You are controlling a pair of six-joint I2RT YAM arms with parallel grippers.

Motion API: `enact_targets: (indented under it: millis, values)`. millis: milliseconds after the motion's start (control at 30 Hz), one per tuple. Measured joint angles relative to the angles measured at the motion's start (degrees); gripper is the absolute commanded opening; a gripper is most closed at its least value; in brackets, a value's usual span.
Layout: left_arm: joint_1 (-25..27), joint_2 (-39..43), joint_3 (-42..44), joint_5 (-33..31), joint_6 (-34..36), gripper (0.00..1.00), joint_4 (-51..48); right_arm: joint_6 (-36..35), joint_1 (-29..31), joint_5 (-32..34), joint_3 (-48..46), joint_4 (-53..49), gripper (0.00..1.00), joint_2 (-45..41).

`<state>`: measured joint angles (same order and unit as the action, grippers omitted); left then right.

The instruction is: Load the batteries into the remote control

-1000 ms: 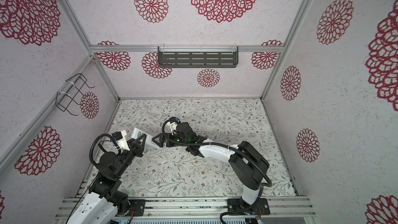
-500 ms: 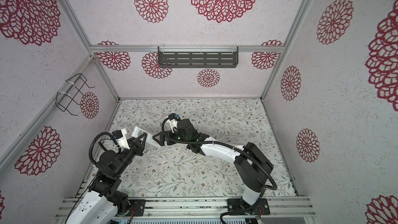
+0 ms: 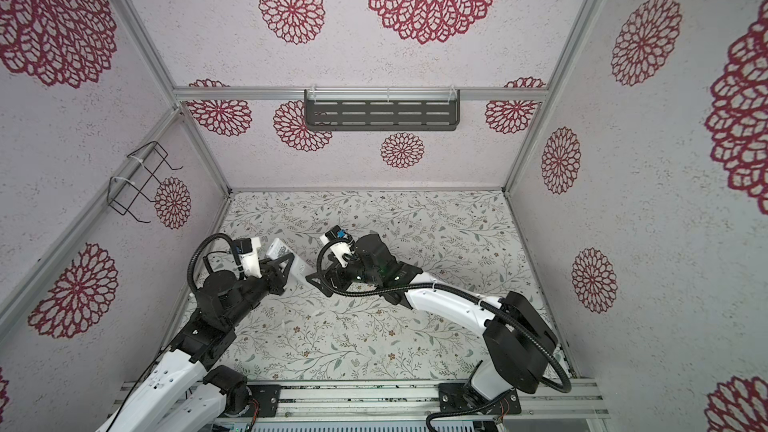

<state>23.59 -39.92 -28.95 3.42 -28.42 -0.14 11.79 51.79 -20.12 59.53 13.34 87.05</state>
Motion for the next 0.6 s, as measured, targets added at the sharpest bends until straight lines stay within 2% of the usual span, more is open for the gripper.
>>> enact_targets:
  millis: [200,400,600]
  values:
    - [1.18,-2.75,-0.59,0.00,0.92,0.00,-2.62,-4.68,-0.04,-1.49,-0.72,-0.17,0.89,1.14]
    - [1.84,-3.37,-2.21,0.31,1.81,0.00,-5.07,-7.21,-0.04,-2.64,-3.13,1.20,0.89,1.46]
    - [7.43,-6.25,-7.54,-2.51,5.62,0.00,-8.85,-8.04,-0.04,-2.60,-5.57,3.80,0.91,1.77]
